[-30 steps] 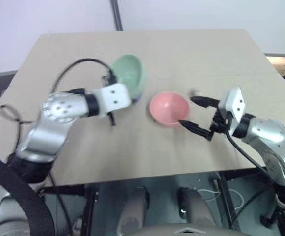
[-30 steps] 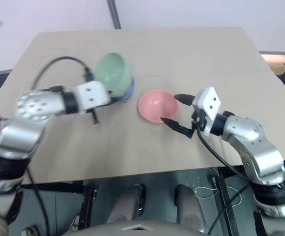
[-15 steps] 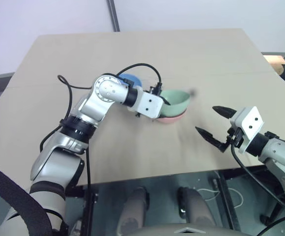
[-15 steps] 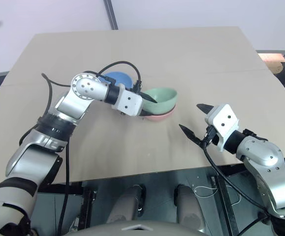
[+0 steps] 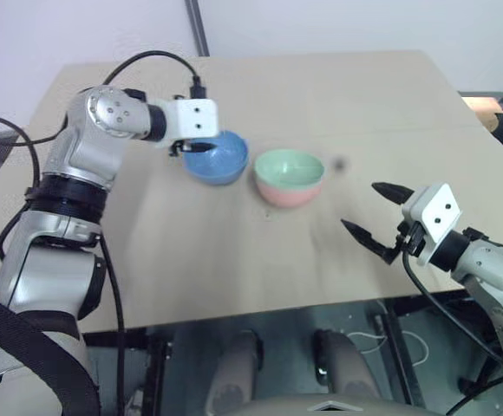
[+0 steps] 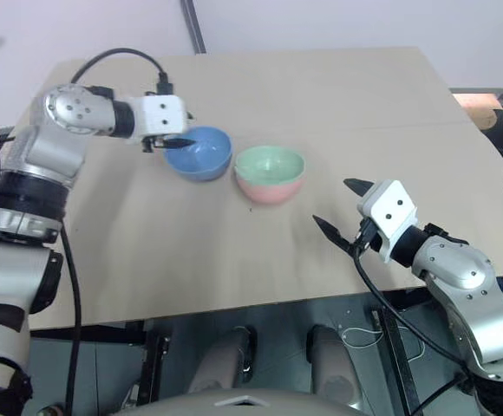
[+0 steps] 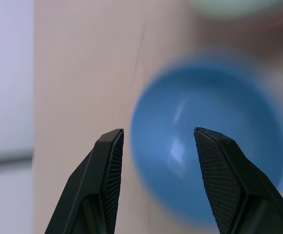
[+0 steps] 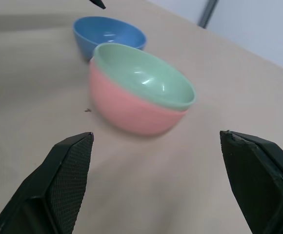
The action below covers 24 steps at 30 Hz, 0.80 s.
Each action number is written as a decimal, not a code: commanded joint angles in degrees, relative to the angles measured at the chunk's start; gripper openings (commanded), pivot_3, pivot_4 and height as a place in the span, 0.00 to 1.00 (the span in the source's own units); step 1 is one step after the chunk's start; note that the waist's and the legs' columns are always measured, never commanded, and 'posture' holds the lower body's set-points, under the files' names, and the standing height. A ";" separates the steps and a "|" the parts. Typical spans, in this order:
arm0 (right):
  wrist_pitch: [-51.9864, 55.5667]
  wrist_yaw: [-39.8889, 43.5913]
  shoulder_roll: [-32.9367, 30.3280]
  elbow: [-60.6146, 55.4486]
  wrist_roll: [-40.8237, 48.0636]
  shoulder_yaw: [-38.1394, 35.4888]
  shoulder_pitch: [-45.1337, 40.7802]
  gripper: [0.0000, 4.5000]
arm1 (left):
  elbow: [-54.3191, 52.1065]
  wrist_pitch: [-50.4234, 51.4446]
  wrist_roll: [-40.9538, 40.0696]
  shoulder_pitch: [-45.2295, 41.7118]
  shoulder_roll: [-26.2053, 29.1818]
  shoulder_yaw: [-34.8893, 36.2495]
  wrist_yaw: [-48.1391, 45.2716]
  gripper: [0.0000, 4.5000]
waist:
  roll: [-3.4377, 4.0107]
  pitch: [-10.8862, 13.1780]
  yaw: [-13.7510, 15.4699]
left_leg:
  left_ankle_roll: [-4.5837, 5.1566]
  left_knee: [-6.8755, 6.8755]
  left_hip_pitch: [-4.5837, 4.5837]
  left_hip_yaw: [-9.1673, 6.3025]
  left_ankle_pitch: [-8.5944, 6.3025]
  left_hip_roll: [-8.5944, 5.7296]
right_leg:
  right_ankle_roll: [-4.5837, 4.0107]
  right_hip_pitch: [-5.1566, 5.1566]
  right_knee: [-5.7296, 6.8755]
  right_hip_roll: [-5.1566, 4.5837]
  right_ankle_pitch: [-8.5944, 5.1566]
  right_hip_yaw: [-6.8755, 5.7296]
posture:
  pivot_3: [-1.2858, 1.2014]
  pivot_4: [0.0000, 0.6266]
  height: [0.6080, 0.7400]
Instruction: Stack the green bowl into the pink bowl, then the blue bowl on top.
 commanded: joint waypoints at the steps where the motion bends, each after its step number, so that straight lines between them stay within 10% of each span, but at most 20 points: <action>1: -2.04 1.20 -0.14 0.37 0.00 0.11 -1.53 1.00 | -0.85 1.24 2.47 0.82 -1.07 -0.26 1.83 0.54 | -0.02 0.00 0.44 | 0.00 0.00 -0.03 -0.04 0.00 -0.01 | -0.01 0.01 -0.01 -0.01 0.00 -0.01 | 0.52 0.24 1.00; 24: -1.58 0.39 -0.05 -1.06 -0.44 0.53 -0.55 1.00 | -9.87 7.96 -3.30 6.71 -2.52 1.94 -11.39 0.54 | -0.03 0.01 0.01 | 0.00 0.02 0.00 -0.08 0.00 -0.03 | -0.02 0.00 0.09 -0.02 0.01 -0.02 | 0.52 0.24 1.00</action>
